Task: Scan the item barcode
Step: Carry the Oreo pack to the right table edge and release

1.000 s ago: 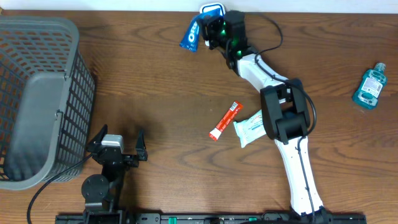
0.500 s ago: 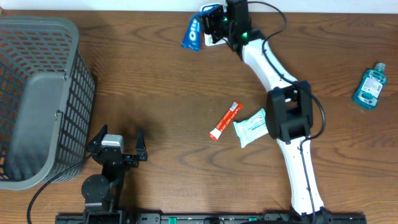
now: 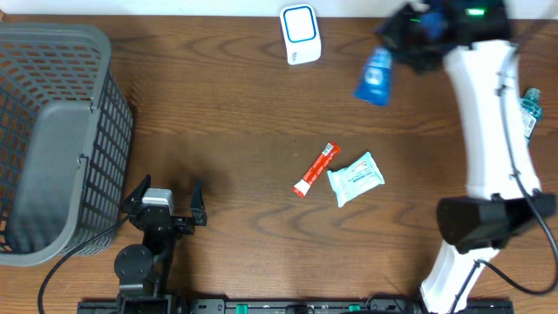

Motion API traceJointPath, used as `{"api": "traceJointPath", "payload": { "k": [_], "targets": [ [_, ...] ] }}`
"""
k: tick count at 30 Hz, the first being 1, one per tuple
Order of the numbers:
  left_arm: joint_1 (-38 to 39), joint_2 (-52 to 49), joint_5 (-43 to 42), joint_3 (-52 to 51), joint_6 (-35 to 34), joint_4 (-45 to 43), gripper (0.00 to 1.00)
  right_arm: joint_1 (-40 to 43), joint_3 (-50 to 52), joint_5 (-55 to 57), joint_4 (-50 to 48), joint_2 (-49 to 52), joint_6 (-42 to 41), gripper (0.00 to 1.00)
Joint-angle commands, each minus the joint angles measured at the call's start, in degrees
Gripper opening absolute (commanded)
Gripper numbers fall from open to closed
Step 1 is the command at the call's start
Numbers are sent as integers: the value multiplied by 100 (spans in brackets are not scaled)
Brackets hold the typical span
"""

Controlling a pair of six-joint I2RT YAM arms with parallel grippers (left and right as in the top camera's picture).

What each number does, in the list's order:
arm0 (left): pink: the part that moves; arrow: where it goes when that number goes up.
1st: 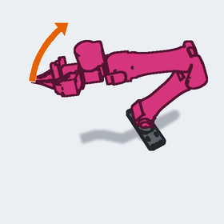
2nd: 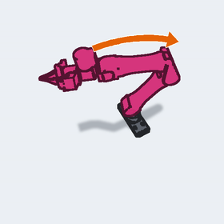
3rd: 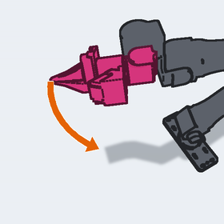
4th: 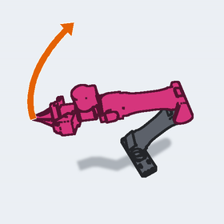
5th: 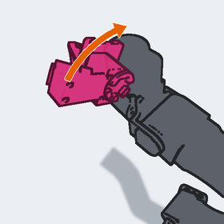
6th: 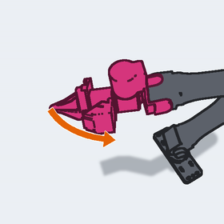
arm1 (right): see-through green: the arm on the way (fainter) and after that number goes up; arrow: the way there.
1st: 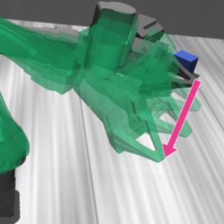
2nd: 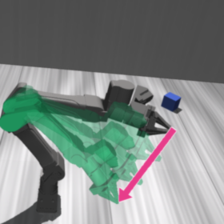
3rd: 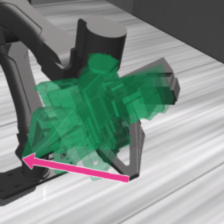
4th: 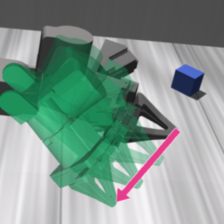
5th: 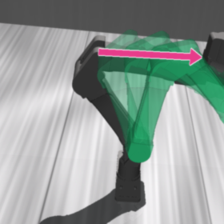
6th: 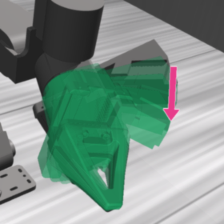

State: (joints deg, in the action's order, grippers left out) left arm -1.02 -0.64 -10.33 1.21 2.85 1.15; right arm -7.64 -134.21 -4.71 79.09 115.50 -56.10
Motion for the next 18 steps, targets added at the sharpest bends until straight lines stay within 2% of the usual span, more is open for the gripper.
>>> {"api": "traceJointPath", "payload": {
  "k": [1, 5, 9, 12, 15, 18],
  "targets": [
    [13, 4, -55, -98, 31, 184, 98, 577, 87, 1591, 723, 181, 1084, 1],
    [13, 4, -55, -98, 31, 184, 98, 1191, 372, 2761, 1207, 181, 1355, 1],
    [13, 4, -55, -98, 31, 184, 98, 1797, 841, 3908, 1084, 181, 1349, 1],
    [13, 4, -55, -98, 31, 184, 98, 2275, 1427, 4607, 706, 184, 1351, 1],
    [13, 4, -55, -98, 31, 184, 98, 2704, 2081, 4656, 98, 181, 1368, 1],
    [13, 4, -55, -98, 31, 184, 98, 3058, 2793, 4747, -761, 181, 1766, 1]
  ]
}}
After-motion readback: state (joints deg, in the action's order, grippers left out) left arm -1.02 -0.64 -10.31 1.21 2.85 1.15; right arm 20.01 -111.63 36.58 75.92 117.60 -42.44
